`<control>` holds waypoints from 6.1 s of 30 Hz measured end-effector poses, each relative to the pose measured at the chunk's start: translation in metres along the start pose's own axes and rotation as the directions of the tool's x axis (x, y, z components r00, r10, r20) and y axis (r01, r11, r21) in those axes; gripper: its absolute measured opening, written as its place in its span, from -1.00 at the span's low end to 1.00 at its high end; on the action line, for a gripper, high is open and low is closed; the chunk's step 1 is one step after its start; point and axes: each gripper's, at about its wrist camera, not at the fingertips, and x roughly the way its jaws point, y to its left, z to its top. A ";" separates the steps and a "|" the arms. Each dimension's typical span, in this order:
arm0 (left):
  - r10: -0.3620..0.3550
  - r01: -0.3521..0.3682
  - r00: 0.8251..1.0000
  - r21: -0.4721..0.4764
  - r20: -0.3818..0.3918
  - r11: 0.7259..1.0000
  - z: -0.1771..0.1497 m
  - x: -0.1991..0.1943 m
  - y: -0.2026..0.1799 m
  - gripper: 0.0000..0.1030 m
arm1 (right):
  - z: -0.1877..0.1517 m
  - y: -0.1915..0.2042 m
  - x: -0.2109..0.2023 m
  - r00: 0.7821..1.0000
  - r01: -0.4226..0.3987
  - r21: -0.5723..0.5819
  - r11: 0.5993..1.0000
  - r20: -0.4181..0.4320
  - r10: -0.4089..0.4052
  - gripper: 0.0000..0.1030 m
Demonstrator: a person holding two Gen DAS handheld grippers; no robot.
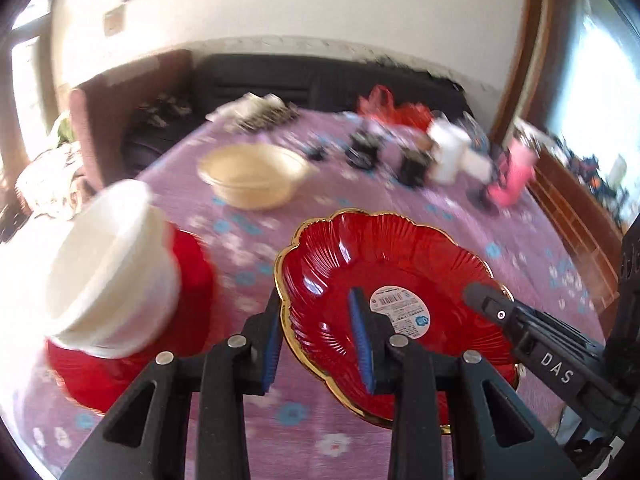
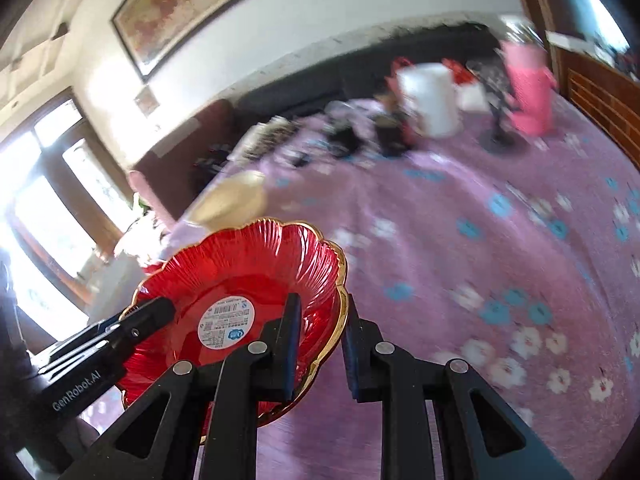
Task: Organize plates and bowls
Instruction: 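Carry the red plate with both grippers and lower it onto the bowl stack, then open both grippers to release the red plate, then grip the rim of the other cream plastic bowl with the right gripper, then lift the cream bowl with the right gripper and bring it toward the left gripper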
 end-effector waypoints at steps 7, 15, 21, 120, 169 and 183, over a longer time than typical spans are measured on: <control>0.103 -0.089 0.991 -0.148 0.089 0.985 0.020 -0.036 0.085 -0.43 | 0.029 0.106 0.017 0.995 -0.089 -0.139 0.986 0.029 0.094 -0.59; 0.197 -0.173 0.978 -0.284 0.061 0.943 0.023 -0.033 0.172 -0.42 | 0.031 0.215 0.063 0.991 -0.128 -0.287 0.949 -0.006 0.131 -0.58; 0.200 -0.185 0.980 -0.325 0.011 0.927 0.015 -0.015 0.205 -0.43 | 0.016 0.245 0.093 0.994 -0.109 -0.332 0.937 -0.051 0.098 -0.57; 0.096 -0.102 0.994 0.111 0.056 0.989 -0.018 -0.049 0.017 0.60 | 0.015 -0.127 0.023 0.985 0.131 0.321 0.938 -0.152 -0.086 -0.75; -0.094 0.110 0.964 0.053 -0.250 0.993 0.001 0.112 -0.104 0.59 | 0.006 -0.171 -0.028 0.968 0.186 0.344 0.920 0.095 -0.231 -0.09; -0.153 0.176 0.943 0.052 -0.296 0.983 -0.001 0.154 -0.128 0.58 | 0.000 -0.152 0.003 0.978 0.203 0.261 0.944 -0.012 -0.207 -0.09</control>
